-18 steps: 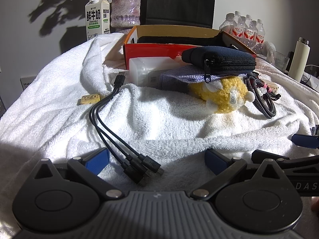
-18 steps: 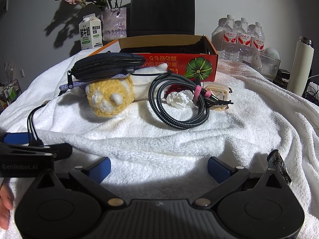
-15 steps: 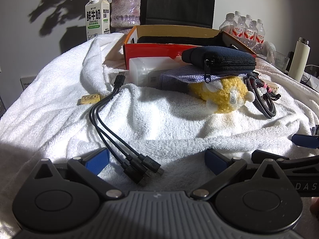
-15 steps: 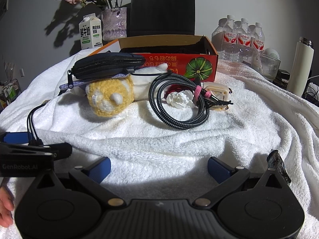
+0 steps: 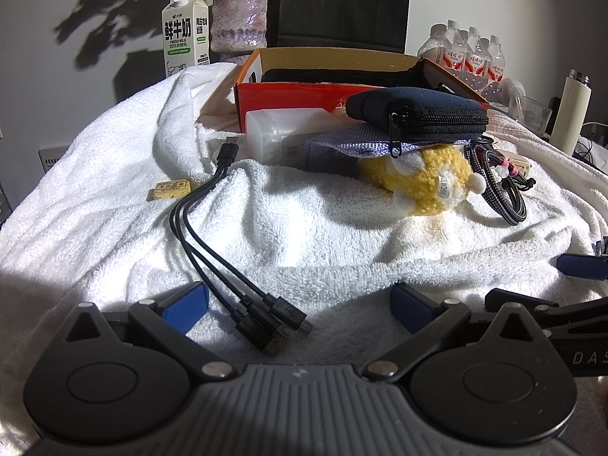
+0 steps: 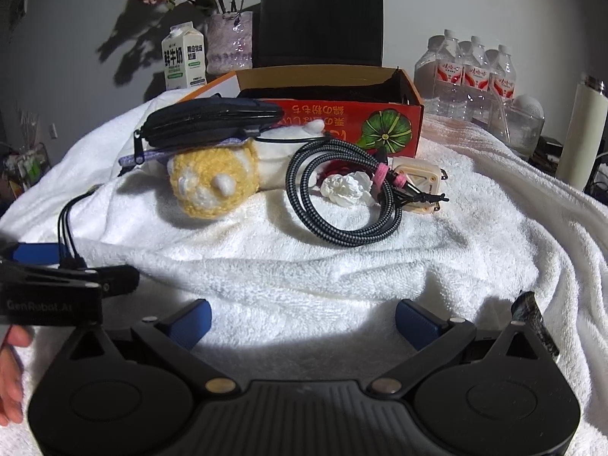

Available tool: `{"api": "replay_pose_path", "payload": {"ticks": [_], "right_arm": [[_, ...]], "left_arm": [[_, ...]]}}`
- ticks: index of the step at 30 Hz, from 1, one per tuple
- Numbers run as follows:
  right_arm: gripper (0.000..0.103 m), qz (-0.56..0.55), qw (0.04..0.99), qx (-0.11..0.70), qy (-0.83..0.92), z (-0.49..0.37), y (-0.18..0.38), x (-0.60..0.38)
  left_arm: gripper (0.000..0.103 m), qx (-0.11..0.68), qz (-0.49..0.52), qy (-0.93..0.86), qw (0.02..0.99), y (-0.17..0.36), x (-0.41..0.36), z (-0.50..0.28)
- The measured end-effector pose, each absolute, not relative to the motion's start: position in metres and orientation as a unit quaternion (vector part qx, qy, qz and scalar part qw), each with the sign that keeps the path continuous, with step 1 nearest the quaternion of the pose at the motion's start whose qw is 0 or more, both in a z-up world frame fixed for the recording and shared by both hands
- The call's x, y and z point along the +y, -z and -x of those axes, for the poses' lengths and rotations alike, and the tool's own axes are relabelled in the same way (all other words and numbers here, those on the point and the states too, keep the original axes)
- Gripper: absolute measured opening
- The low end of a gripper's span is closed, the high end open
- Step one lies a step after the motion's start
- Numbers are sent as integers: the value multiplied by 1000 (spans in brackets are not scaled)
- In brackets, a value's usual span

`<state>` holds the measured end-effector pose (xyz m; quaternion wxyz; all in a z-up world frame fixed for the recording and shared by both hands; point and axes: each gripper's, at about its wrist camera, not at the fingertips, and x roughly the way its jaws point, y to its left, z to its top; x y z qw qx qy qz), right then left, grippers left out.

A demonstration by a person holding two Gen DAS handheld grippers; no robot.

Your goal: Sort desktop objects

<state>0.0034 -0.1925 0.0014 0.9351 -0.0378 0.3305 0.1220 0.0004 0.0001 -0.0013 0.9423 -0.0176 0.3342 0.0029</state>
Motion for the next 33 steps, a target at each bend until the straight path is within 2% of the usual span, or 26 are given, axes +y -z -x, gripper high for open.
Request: {"api": "replay_pose_path", "payload": {"ticks": [5,8,9,13,23,24,26,27,28,29,30,33], "right_arm": [[103,44,934,333,-117,-1,-2,-191],[103,43,928,351,-117,2,-8,-193],[98,37,928,352,-120,7,-11,-195],[97,30,945,291,-146,40,-31,-212],[97,10,963,261,-63,42,-35,-263],[97,7,965,256,-55,42,-34,-267],[97,12,967,252,-28,39,-31,-275],[95,14,965,260,-17,35,-28,-278],[94,11,962,273,-10,30,-24,-282],[86,2,958,287,-8,26,-19,-286],[71,-11,954,299,-11,22,-14,-290],[40,-62,946,317,-31,19,-5,-298]], "left_arm": [[103,324,10,-1,946,-3,2,5],[103,283,-30,-6,959,-18,5,18],[103,269,-37,-11,962,-24,8,21],[103,241,-14,-9,970,-36,32,16],[102,276,17,-32,960,-25,49,-22],[100,273,21,-30,961,-24,51,-22],[85,279,29,-34,959,-23,54,-24],[66,286,32,-34,957,-21,55,-27],[43,296,36,-33,954,-20,57,-28],[32,306,43,-35,950,-18,59,-29],[24,309,49,-45,949,-17,61,-28],[16,302,66,-44,950,-25,64,-14]]}}
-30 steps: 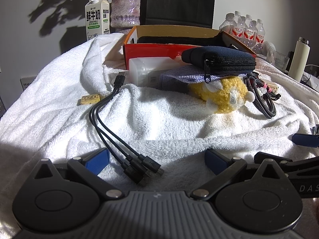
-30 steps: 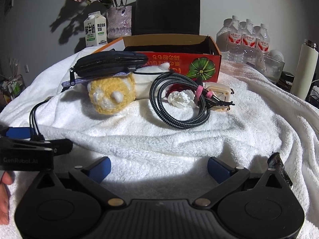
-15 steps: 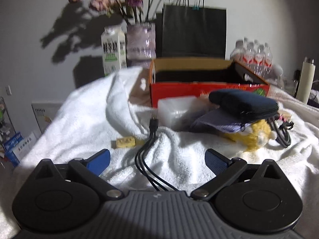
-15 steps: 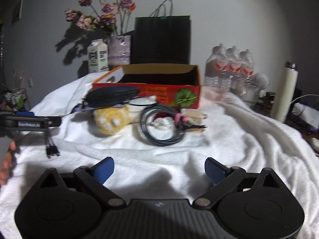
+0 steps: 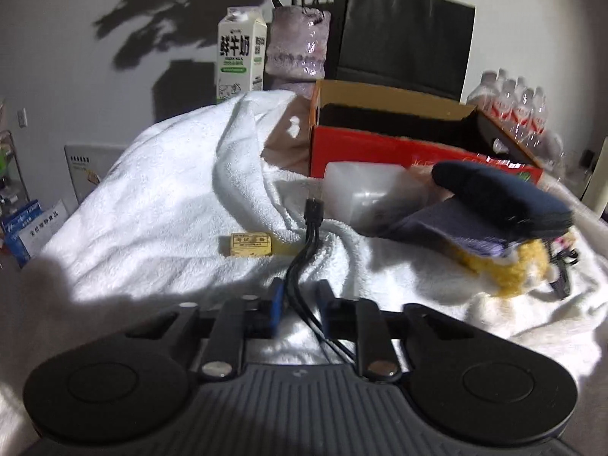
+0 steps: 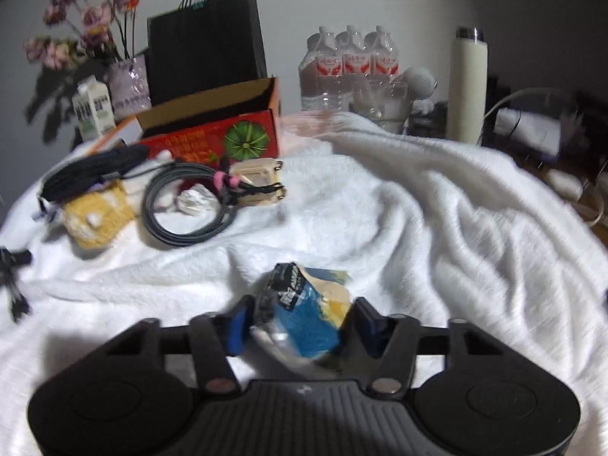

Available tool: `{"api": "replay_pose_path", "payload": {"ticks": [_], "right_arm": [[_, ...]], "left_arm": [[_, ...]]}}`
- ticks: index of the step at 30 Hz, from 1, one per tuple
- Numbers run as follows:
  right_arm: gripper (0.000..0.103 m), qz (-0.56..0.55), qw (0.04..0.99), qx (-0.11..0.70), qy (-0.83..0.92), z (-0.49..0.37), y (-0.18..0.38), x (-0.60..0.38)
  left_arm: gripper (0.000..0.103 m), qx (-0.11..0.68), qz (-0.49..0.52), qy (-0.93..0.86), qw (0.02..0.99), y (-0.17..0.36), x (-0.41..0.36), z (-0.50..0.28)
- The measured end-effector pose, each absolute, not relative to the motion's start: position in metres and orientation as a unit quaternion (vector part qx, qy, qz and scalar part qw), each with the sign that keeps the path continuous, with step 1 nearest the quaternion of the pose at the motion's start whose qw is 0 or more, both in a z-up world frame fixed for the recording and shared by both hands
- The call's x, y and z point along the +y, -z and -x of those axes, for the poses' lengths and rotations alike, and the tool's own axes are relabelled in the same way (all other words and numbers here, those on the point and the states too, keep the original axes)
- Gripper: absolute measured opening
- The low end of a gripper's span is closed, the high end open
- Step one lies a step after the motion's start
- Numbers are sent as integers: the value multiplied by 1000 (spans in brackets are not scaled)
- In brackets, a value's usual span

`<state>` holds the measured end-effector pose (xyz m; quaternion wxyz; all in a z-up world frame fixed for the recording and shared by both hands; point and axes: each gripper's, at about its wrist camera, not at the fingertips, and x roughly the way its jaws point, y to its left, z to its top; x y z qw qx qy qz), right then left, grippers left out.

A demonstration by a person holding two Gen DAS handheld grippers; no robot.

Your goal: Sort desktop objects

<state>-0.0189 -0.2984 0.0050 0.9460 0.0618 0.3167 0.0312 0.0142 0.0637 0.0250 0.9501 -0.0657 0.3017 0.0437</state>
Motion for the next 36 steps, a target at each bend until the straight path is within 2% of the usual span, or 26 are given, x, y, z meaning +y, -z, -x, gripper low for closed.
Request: {"api": "replay_pose_path", "payload": {"ticks": [1,3,4,10,16,21,28,30,36], "right_arm": [[36,-61,947,313,-34,22,-7,-297],[9,-36,952,301,-30,28,-12,-289],[8,-24,954,297,-35,31,-15,-283],[8,-13,954,275,-118,54,-32,-252],[9,12,943,275,-188,69,-33,-212],[19,25,938,286,-193,75,-24,-196],[19,29,933,308,-184,70,-18,-192],[9,19,934,307,-182,70,-21,-194],[9,-1,941,277,-194,68,-40,-199]], "left_arm": [[14,298,65,-46,951,-29,63,-7],[12,291,64,-44,954,-36,59,6],[11,286,62,-39,955,-38,57,13],[6,272,92,24,958,-59,46,56],[5,272,79,74,956,-58,25,77],[5,272,86,88,954,-55,27,82],[5,263,85,79,958,-59,33,78],[5,254,84,78,960,-67,36,76],[5,207,92,116,967,-107,42,63]]}}
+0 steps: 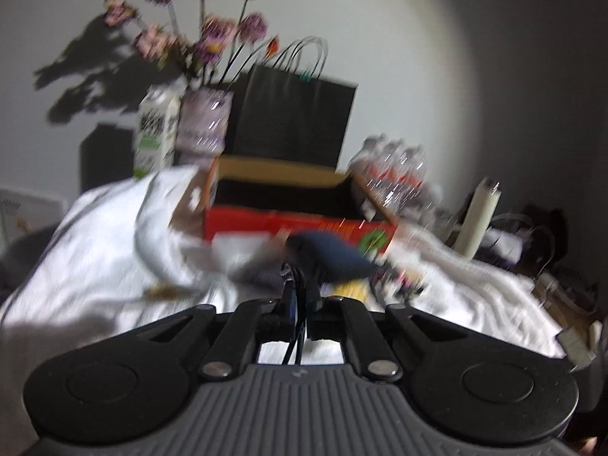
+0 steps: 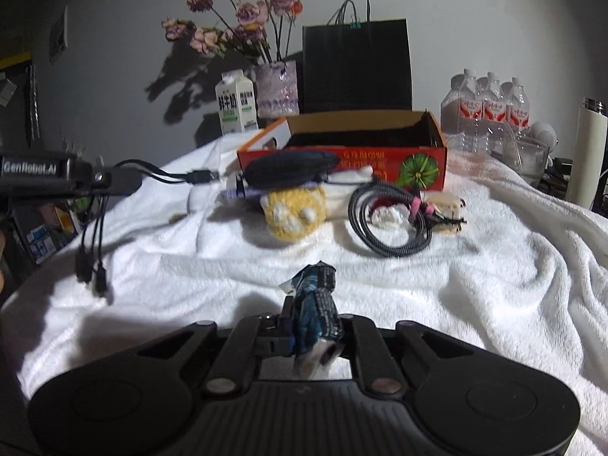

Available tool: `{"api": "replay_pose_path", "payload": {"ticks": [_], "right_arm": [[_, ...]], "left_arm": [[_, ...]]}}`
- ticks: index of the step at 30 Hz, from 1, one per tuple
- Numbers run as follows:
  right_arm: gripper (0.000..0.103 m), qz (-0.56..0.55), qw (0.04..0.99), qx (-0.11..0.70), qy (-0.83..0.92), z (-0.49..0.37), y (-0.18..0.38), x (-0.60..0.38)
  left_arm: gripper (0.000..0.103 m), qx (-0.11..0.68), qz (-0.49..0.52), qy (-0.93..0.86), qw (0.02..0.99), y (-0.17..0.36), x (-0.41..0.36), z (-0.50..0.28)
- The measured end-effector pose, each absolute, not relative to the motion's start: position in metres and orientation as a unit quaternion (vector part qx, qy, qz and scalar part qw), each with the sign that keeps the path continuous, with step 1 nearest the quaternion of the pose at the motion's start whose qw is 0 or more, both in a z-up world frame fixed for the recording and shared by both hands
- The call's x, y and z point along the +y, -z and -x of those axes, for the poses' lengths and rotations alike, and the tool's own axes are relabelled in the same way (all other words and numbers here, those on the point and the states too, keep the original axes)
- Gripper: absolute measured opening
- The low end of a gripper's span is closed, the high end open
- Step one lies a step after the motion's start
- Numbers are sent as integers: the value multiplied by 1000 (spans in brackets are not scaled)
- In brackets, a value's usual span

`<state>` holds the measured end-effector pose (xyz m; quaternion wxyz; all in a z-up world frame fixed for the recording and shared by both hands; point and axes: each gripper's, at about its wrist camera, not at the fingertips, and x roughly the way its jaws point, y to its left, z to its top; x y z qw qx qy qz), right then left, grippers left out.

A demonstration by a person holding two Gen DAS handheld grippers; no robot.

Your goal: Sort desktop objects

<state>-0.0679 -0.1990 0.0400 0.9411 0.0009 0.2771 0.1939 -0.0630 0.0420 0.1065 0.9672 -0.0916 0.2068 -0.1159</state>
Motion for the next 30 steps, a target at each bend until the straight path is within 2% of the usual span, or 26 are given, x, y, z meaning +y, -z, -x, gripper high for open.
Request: {"api": "replay_pose_path", "payload": {"ticks": [10,16,21,25,27,29,30], "right_arm": [[8,-57,943,249,-212,22,-83,-234],[8,-38,944,210,-249,-68,-149,-239],[8,-29,933,259,-248,-202,-175,-223],[8,-33,917,332,-219,-308,-154,-208],[8,-47,908,353,-219,-346,-139,-205],[15,-55,908,363,-203,-379,-121,-205],[33,-53,908,374,-183,-393,-113,-204]], "left_arm": [[5,170,70,136,974,-174,47,2],[5,200,68,117,970,-202,40,-107],[5,269,80,82,956,-182,33,-230],[5,328,155,95,927,-145,44,-308],[6,342,159,122,918,-131,41,-329],[8,358,119,89,922,-119,32,-351],[21,358,107,61,926,-114,31,-358]]}}
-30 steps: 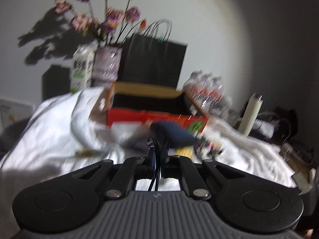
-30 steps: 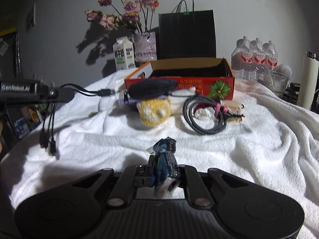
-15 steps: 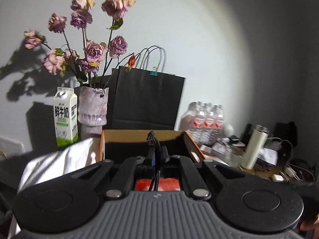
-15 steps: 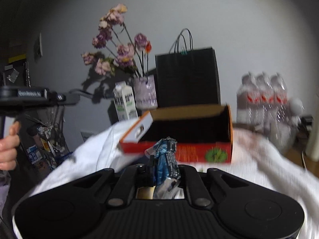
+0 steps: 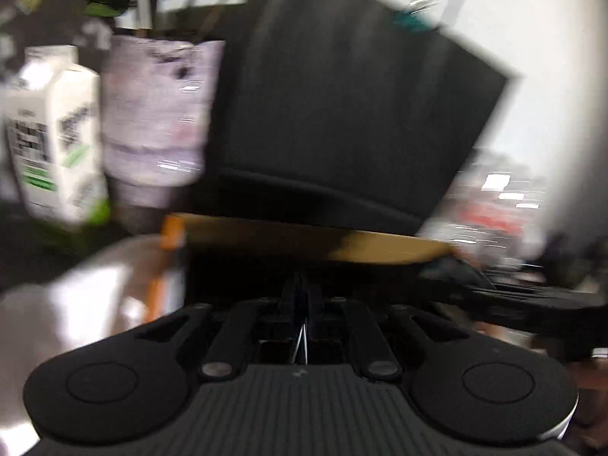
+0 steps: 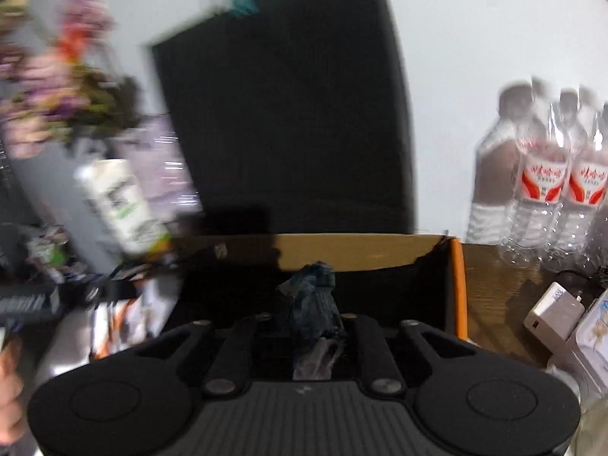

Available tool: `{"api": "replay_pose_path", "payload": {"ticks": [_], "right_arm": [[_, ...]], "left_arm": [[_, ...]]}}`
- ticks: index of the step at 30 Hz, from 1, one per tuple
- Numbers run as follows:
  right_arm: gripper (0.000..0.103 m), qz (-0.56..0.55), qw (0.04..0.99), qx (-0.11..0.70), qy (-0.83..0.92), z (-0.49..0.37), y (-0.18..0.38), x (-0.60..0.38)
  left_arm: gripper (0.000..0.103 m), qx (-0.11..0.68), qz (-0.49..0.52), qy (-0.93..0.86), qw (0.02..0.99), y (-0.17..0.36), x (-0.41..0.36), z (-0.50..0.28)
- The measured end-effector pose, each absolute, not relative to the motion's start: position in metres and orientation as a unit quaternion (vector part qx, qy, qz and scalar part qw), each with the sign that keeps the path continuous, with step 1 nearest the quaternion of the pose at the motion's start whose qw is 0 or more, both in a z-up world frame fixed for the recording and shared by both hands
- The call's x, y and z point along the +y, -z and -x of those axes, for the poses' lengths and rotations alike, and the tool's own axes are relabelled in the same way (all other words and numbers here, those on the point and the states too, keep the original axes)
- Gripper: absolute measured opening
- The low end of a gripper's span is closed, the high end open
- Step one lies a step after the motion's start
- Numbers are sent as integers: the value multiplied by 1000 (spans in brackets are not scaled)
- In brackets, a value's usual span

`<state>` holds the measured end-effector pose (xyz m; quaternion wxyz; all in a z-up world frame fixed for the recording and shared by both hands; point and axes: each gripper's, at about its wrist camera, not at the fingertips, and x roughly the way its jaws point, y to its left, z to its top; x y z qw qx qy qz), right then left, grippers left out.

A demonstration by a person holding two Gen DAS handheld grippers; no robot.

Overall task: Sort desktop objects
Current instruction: 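Carry the item into the orange box and open the right gripper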

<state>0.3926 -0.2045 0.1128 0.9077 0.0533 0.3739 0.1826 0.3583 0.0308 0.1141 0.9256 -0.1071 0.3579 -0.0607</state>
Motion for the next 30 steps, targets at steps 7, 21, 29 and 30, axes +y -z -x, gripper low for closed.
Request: {"api": "replay_pose_path", "payload": {"ticks": [7,21,29,30], "right_arm": [[67,-24,920,379,-95,-414,-102,-201],[89,43,936,327,-121,-286,-160,-195],[92,13,932,319,-174,-165,-156,-203],[92,11,933,315,-176,-149,-152,-204]], "left_arm": [[77,360,78,19,929,-111,46,-371],[97,376,17,-9,927,-149,37,-255],[102,378,62,30,923,-122,38,-118],[102,387,83,41,918,-115,40,-102]]}}
